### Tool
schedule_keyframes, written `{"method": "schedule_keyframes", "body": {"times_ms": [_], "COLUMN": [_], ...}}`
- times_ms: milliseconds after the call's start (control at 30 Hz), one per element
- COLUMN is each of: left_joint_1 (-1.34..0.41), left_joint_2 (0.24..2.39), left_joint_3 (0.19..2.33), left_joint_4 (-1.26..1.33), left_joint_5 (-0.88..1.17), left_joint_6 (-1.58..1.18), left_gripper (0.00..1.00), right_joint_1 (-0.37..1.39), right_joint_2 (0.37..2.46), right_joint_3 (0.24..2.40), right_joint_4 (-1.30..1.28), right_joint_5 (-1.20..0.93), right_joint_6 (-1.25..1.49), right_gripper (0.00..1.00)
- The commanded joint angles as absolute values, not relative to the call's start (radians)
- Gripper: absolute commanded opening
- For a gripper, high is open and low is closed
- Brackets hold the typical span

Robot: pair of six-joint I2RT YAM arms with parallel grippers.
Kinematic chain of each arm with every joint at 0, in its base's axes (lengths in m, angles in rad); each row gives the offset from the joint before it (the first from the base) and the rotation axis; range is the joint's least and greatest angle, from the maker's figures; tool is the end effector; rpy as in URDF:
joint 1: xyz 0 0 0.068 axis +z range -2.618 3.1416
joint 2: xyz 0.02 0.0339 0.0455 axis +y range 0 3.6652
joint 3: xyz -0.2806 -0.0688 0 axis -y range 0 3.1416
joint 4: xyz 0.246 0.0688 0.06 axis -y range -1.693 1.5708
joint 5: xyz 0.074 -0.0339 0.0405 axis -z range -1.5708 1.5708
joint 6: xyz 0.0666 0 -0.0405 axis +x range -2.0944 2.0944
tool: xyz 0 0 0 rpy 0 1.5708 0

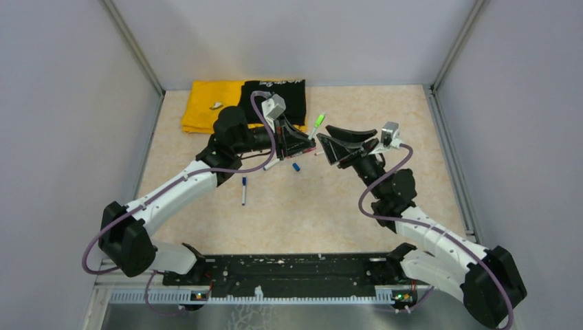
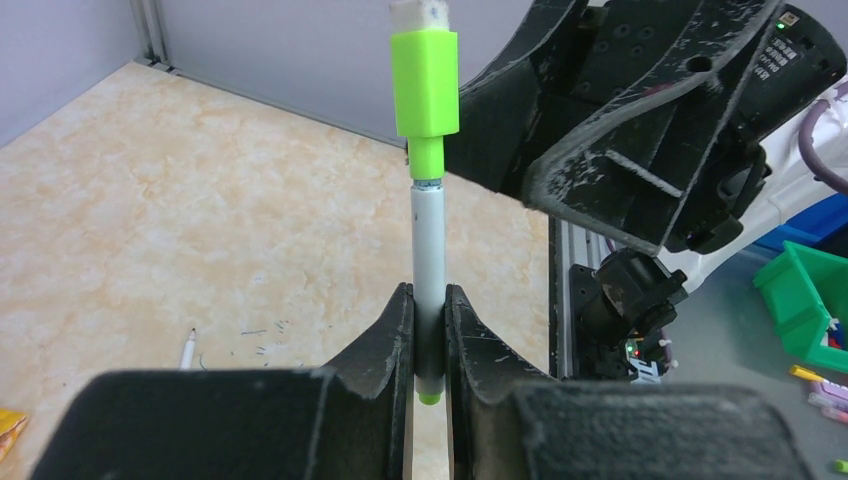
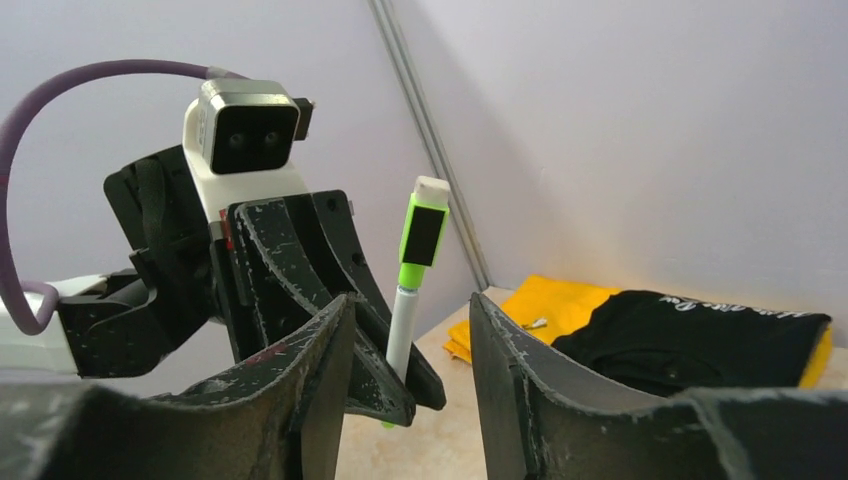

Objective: Insert the pens into the pen caps
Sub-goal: Insert the pen cap onto the pen, then press the pen cap onto the pen.

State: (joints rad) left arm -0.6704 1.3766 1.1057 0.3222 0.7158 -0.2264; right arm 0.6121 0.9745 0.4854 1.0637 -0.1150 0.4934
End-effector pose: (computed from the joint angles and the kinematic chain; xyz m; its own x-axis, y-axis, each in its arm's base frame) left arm 0.2416 -0.2474 0.3872 -0.1814 -0.0724 -0.9808 0.9663 0.1722 -0.1914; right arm 0.1801 0.1358 0.3592 0.0841 0.6339 -0.7688 -0.7828 0.5194 0.3426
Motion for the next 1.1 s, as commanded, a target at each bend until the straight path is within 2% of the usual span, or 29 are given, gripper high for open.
{"method": "schedule_keyframes", "body": {"times_ms": [0, 267, 500, 667, 800, 933, 1067], "left_joint_1": [-0.669, -0.669, -0.669, -0.670, -0.671, -0.673, -0.675], "left_joint_2": [1.347, 1.352, 1.358, 1.361, 1.364, 1.368, 1.367], "left_joint_3": [1.120, 1.124, 1.127, 1.129, 1.129, 1.131, 1.132], "left_joint_4": [0.358, 0.351, 0.350, 0.350, 0.350, 0.350, 0.351], "left_joint_5": [0.716, 0.713, 0.719, 0.726, 0.728, 0.736, 0.738], "left_joint_6": [-0.209, -0.209, -0.211, -0.213, -0.213, -0.214, -0.212], "left_gripper": [0.00, 0.00, 0.00, 0.00, 0.00, 0.00, 0.00], "right_joint_1": [0.611, 0.611, 0.611, 0.610, 0.611, 0.589, 0.520], "right_joint_2": [0.861, 0.767, 0.771, 0.832, 0.893, 1.006, 1.079], "right_joint_3": [0.552, 0.741, 0.890, 1.097, 1.204, 1.321, 1.378], "right_joint_4": [0.878, 0.431, 0.176, -0.068, -0.141, -0.224, -0.214], "right_joint_5": [-0.120, -0.052, -0.018, 0.062, 0.059, -0.010, -0.196], "right_joint_6": [0.412, 0.355, 0.320, 0.322, 0.367, 0.412, 0.485], "right_gripper": [0.47, 0.50, 0.52, 0.59, 0.60, 0.60, 0.58]}}
